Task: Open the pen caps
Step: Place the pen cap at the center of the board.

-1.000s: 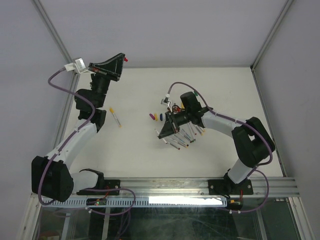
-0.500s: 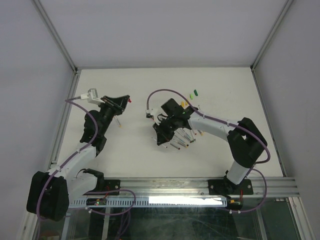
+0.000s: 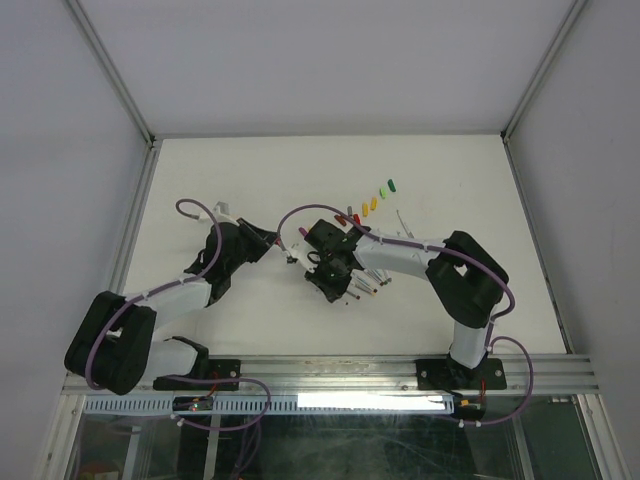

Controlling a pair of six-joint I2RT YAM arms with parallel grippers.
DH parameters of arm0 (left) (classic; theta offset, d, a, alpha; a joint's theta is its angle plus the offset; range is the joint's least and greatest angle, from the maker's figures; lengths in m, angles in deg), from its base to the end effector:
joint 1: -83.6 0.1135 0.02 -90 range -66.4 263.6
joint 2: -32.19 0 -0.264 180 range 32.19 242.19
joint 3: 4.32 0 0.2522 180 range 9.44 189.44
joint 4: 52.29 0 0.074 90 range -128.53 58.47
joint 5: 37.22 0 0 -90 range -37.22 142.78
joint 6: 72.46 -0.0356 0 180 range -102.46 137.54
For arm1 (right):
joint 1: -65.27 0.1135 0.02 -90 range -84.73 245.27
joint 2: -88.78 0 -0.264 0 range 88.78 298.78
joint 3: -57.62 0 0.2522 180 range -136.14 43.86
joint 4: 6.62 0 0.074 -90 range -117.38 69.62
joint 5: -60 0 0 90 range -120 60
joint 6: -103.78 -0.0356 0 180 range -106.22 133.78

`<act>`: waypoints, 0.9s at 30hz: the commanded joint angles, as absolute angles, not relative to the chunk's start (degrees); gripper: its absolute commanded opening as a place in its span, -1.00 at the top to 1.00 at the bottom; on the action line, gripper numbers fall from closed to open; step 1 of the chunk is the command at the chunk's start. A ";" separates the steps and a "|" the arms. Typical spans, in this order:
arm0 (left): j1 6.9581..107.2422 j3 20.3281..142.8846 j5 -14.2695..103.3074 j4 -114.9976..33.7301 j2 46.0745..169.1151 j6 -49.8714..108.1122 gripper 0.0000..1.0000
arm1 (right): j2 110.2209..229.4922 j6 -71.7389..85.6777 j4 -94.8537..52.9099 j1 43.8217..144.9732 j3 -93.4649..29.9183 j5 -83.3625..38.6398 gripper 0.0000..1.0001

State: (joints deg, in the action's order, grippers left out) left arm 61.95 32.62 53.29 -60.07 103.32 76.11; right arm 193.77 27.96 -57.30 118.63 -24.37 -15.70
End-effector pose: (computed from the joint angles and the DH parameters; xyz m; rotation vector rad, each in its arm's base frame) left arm 0.2245 -0.0888 0.1728 -0.6847 2.0325 -0.8493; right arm 0.2024 0.2868 0.1658 -1.6657 2.3965 0.4852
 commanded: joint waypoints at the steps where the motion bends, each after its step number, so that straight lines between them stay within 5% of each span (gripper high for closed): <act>1: 59.86 36.38 56.39 -60.60 107.82 78.21 1.00 | 193.78 29.33 -57.84 118.71 -26.58 -19.45 0.71; 19: 57.05 42.83 58.32 -55.85 125.03 79.15 0.87 | 192.84 30.02 -58.44 118.66 -26.94 -18.78 0.48; 27: 57.05 42.78 59.98 -54.98 124.21 78.72 0.50 | 191.09 30.74 -58.14 118.27 -26.71 -17.87 0.40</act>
